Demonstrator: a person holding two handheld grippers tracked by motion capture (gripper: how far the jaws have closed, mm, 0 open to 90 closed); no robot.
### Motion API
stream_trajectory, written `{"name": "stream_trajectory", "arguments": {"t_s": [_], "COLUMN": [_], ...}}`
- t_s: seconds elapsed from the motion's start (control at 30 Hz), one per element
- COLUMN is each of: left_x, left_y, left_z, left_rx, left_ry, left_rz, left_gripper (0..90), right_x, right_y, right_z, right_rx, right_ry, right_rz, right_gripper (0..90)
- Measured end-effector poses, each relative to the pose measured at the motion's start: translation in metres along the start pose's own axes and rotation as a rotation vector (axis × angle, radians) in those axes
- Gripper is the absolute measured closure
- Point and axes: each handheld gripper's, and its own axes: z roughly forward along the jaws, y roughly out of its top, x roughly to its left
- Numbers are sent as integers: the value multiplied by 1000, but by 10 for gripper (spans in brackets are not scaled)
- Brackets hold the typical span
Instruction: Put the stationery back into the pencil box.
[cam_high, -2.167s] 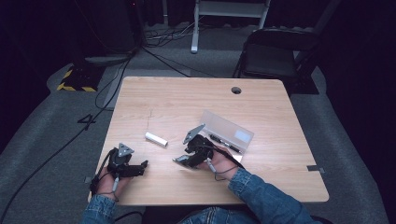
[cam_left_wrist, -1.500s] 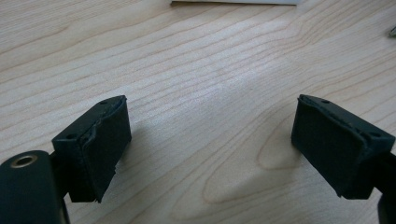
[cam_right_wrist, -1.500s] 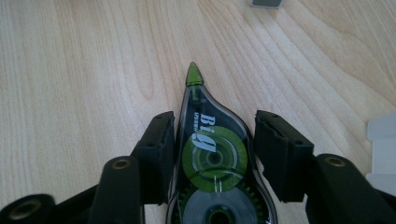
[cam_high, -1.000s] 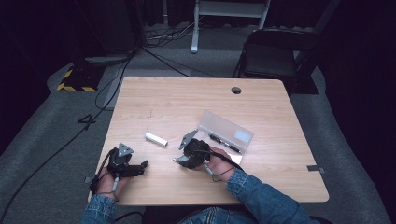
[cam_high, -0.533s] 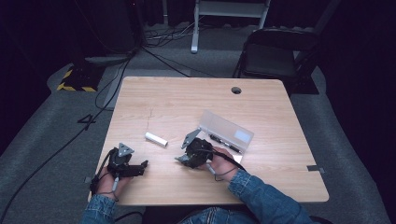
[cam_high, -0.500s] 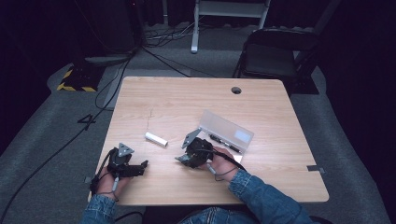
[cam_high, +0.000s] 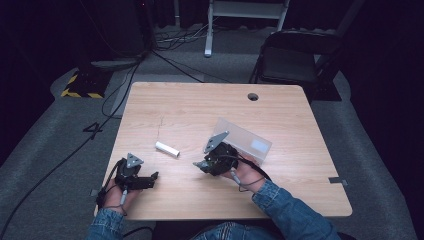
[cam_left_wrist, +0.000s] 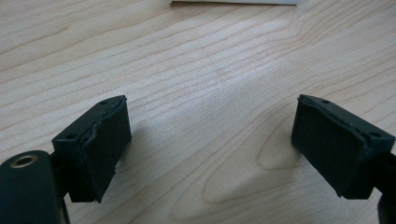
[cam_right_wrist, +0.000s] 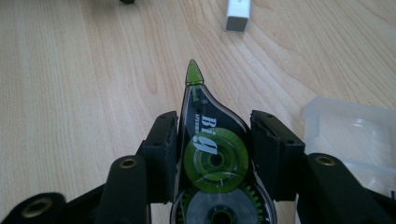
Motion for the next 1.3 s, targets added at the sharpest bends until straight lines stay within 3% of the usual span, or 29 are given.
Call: {"name": "stream_trajectory", "arguments": {"t_s": [0.77,1.3], "left_x": [0,0], "left_y": [0,0], "left_z": [0,0], "left_rx": [-1,0], "left_ry": [0,0], "left_rz": [-2,-1], "left_gripper": [123,123], "right_x": [-27,-45], "right_y": [-31,-60], "right_z": [-46,-54], "right_rx": [-48,-17], "right_ry": [-57,-83], "right_rz": [91,149], "right_gripper": [532,532]}}
